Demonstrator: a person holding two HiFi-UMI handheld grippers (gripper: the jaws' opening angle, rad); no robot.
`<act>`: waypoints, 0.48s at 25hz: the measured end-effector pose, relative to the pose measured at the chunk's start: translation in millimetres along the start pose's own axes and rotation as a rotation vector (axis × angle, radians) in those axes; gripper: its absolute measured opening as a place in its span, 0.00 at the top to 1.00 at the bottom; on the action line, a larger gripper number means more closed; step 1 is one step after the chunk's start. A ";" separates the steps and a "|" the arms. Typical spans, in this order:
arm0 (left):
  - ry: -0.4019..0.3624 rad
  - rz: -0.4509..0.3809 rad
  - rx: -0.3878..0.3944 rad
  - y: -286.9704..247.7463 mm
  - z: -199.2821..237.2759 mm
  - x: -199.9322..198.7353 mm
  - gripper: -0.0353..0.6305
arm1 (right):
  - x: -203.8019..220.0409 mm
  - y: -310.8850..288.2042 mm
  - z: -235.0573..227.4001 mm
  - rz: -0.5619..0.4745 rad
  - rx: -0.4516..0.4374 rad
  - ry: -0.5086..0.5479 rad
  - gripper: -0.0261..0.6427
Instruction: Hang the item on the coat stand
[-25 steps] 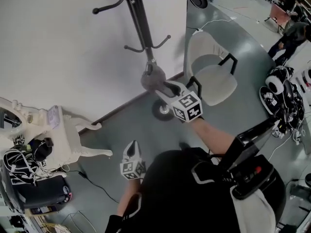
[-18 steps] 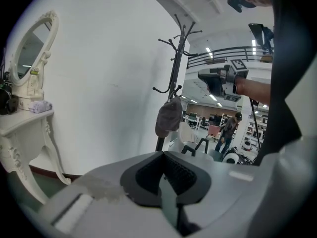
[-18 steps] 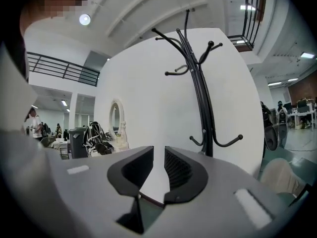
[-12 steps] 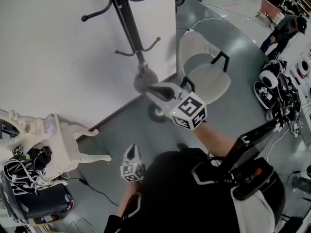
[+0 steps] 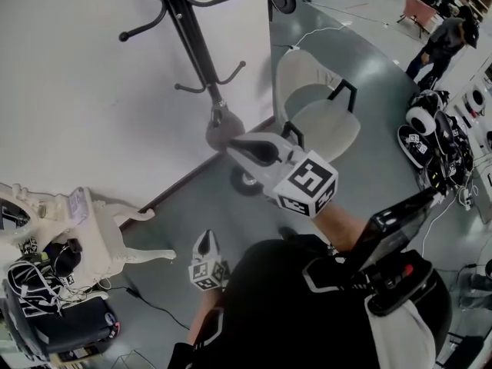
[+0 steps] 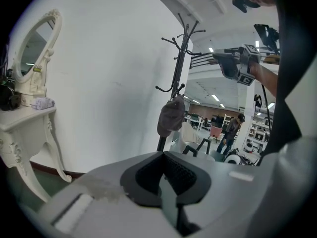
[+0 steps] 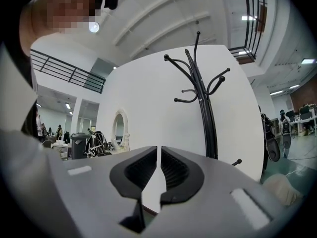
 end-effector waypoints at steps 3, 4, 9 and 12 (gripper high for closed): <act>0.010 0.005 0.012 0.0 -3.1 -1.2 0.92 | -8.5 5.5 5.7 -0.020 -0.010 -0.002 0.94; 0.012 0.006 0.013 0.6 -3.8 -1.2 0.92 | -10.1 6.8 7.4 -0.024 -0.010 0.001 0.95; 0.022 0.016 0.008 4.6 -7.4 7.3 0.92 | -11.8 12.9 13.0 -0.013 -0.009 0.025 0.95; 0.007 0.019 0.010 4.9 -7.2 9.6 0.92 | -12.4 15.5 10.7 -0.012 0.016 0.027 0.95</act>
Point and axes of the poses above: the fingertips, and each gripper's own axes: y backward along the fingers, z to its left, x out of its underside, the point moved 2 cm from there along y, backward along the fingers, and after that the axes turned 2 degrees about x, right-handed, at the moved point
